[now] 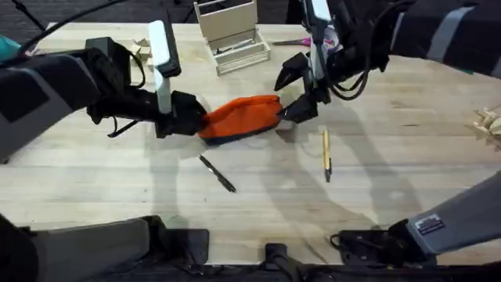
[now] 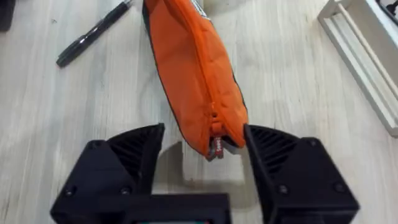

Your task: Unzip the bag, pick up the pens from the table one at a time and place them inside, then zip the bag closed.

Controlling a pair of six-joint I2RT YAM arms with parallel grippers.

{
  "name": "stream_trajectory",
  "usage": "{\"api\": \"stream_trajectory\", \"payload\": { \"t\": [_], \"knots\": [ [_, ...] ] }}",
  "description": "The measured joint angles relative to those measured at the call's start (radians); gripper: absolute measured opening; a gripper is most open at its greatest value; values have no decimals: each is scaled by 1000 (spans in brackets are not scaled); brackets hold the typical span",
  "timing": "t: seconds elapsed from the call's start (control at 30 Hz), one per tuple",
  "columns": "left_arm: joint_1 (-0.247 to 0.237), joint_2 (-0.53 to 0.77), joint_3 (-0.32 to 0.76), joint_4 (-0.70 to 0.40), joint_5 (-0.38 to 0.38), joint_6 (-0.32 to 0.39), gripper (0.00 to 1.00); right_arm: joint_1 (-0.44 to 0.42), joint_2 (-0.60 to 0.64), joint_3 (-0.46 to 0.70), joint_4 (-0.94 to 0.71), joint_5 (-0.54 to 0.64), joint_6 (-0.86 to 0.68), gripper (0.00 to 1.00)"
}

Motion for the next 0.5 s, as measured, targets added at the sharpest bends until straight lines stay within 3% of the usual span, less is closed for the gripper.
{"api": "stream_trajectory", "payload": {
  "t": [0.33,0.5],
  "knots": [
    [0,0,0,0,0,0,42,0,12,0,13,2,-3,633],
    [0,0,0,0,0,0,42,0,17,0,25,2,-3,485]
  ]
}}
